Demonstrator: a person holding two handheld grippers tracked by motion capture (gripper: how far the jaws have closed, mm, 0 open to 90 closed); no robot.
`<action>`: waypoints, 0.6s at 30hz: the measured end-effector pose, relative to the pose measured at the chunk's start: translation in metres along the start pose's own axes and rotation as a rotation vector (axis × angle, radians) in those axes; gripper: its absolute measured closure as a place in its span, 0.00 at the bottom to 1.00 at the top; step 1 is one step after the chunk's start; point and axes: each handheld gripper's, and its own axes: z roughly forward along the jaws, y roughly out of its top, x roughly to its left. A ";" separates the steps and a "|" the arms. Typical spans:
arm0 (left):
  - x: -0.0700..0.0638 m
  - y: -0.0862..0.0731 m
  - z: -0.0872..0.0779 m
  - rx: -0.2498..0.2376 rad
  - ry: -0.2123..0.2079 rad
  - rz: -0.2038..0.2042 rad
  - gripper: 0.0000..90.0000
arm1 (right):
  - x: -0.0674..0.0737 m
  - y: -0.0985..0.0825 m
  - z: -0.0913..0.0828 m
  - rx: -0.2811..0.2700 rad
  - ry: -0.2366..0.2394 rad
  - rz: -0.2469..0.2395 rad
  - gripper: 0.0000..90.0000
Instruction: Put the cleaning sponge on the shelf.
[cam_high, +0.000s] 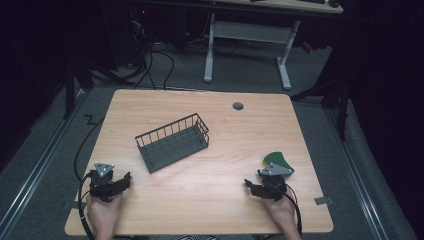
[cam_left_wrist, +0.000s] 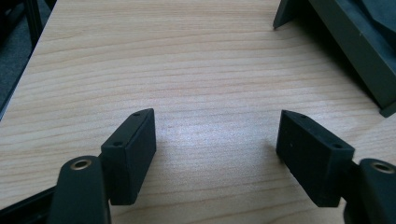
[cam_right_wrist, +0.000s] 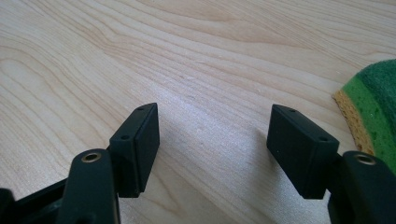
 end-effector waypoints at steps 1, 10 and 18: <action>0.000 0.000 0.000 0.001 -0.001 0.000 0.32 | 0.000 0.000 0.000 0.001 0.000 0.001 0.38; -0.001 0.000 0.000 -0.001 -0.004 0.001 0.32 | 0.000 0.000 0.000 0.000 0.001 0.000 0.39; -0.001 0.000 0.000 -0.002 -0.011 0.004 0.32 | -0.001 0.000 0.000 0.000 0.011 -0.003 0.39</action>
